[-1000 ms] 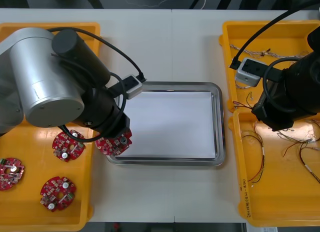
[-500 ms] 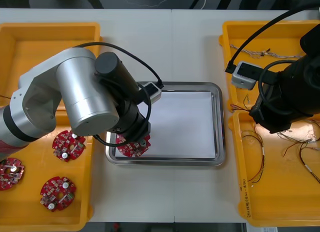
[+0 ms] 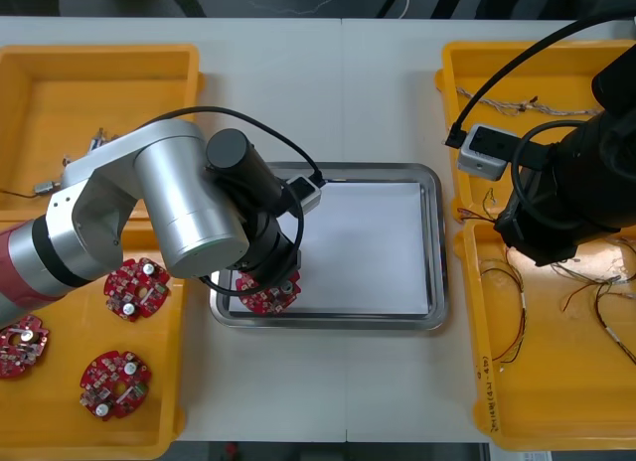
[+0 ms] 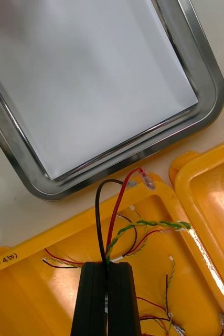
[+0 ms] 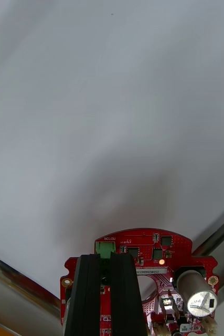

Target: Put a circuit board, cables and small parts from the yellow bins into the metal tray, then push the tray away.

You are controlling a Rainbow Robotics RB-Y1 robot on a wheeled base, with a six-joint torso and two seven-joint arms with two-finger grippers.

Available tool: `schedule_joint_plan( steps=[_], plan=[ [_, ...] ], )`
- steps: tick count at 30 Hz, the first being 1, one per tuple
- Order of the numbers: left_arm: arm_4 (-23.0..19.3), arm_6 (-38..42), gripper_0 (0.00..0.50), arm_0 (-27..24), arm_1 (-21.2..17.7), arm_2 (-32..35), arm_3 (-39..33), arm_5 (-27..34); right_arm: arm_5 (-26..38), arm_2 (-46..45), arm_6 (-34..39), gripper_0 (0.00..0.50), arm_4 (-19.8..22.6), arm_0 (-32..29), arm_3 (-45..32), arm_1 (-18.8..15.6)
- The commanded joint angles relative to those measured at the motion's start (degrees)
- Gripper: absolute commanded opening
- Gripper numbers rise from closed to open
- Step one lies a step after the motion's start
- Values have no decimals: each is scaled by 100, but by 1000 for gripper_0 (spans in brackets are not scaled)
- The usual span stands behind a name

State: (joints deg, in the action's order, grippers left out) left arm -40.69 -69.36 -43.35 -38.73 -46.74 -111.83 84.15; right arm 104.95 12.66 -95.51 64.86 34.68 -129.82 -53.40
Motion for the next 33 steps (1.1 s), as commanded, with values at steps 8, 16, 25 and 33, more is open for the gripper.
schedule_joint_plan(
  steps=[8,16,25,33],
  plan=[
    [158,388,0,-262,58,-204,152,-224,-27,88,182,0,-17,215,-17,-205],
    [175,396,0,-262,49,-213,196,-267,-27,88,199,0,-8,215,-17,-205],
    [193,396,0,-262,41,-283,293,-329,-27,88,199,0,1,215,-17,-205],
    [263,458,0,-262,32,-432,407,-575,-27,88,199,0,1,215,-17,-214]
  ],
)
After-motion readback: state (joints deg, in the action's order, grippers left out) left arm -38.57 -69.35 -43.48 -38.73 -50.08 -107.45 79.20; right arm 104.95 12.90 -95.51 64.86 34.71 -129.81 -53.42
